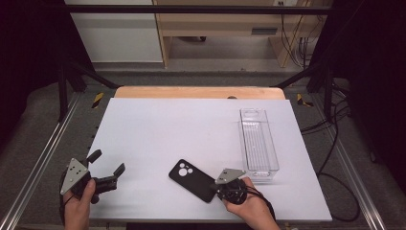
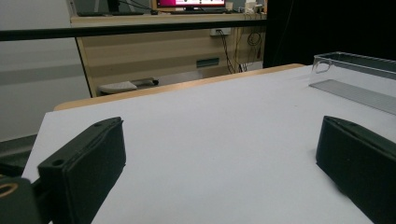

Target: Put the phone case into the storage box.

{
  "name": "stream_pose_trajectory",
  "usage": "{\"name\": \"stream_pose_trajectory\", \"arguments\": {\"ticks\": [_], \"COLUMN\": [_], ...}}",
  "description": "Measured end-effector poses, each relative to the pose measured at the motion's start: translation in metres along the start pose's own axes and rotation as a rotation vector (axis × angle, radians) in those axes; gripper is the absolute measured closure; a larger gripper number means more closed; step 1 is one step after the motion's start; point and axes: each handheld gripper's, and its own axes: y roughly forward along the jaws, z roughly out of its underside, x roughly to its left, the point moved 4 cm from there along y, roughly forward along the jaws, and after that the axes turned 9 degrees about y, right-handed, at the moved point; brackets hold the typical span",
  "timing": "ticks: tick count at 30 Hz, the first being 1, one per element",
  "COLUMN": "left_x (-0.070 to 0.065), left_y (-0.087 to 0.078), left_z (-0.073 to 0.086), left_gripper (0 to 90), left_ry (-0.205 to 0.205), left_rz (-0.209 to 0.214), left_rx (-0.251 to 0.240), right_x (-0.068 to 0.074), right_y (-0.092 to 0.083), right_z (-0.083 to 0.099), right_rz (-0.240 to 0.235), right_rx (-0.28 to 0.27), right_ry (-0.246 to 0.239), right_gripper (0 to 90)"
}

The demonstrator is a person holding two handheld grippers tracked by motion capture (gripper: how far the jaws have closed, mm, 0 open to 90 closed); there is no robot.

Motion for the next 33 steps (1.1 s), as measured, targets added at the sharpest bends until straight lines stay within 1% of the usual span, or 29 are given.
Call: {"name": "stream_pose_trajectory", "arguments": {"ticks": [2,4,7,9,10,11,12,13,14,15,17,18,21,22,24,25,29,33], "left_x": [0.001,0.001,0.000,0.000,0.000,0.000,0.000,0.000,0.000,0.000,0.000,0.000,-0.001,-0.001,-0.001,-0.001,-0.002,-0.002], "left_y": [0.000,0.000,0.000,0.000,0.000,0.000,0.000,0.000,0.000,0.000,0.001,0.001,0.001,0.001,0.001,0.001,0.002,0.002], "left_z": [0.000,0.000,-0.001,-0.002,-0.002,-0.002,-0.002,-0.002,-0.002,-0.002,-0.002,-0.002,-0.002,-0.002,-0.002,-0.002,-0.001,-0.001], "left_gripper": [1.8,1.8,1.8,1.8,1.8,1.8,1.9,1.9,1.9,1.9,1.9,1.9,1.9,1.8,1.9,1.9,1.8,1.9], "left_ry": [-0.003,-0.004,-0.002,-0.006,-0.002,0.001,-0.001,-0.002,0.001,0.002,0.003,0.004,0.006,0.006,0.007,0.007,0.009,0.011], "left_rz": [0.001,0.001,0.003,0.003,0.001,0.000,0.000,0.002,0.002,0.003,0.005,0.004,0.006,0.006,0.008,0.008,0.010,0.011], "left_rx": [0.000,-0.001,-0.006,-0.009,-0.008,-0.008,-0.009,-0.008,-0.007,-0.007,-0.005,-0.005,-0.002,-0.002,-0.002,-0.001,0.002,0.004], "right_x": [0.000,-0.001,0.000,0.002,0.003,0.004,0.004,0.004,0.005,0.005,0.004,0.004,0.003,0.003,0.004,0.004,0.003,0.005], "right_y": [0.000,0.000,-0.004,-0.006,-0.007,-0.006,-0.006,-0.006,-0.006,-0.006,-0.003,-0.001,0.003,0.004,0.006,0.006,0.010,0.012], "right_z": [0.000,0.001,-0.001,-0.005,-0.007,-0.008,-0.010,-0.010,-0.012,-0.012,-0.013,-0.014,-0.013,-0.012,-0.011,-0.010,-0.006,-0.007], "right_rz": [-0.005,-0.011,-0.031,-0.033,-0.030,-0.021,-0.006,-0.006,-0.005,-0.005,0.009,0.013,0.022,0.025,0.036,0.033,0.005,-0.014], "right_rx": [0.002,-0.009,-0.060,-0.109,-0.123,-0.137,-0.161,-0.161,-0.177,-0.177,-0.172,-0.166,-0.149,-0.139,-0.131,-0.122,-0.083,-0.074], "right_ry": [0.007,0.020,0.027,0.031,0.035,0.036,0.060,0.060,0.091,0.091,0.121,0.138,0.168,0.173,0.173,0.179,0.217,0.225], "right_gripper": [89.3,89.2,88.7,87.8,86.3,82.5,71.7,71.7,53.7,53.7,35.9,29.0,12.8,9.5,7.5,7.2,6.5,6.5]}}
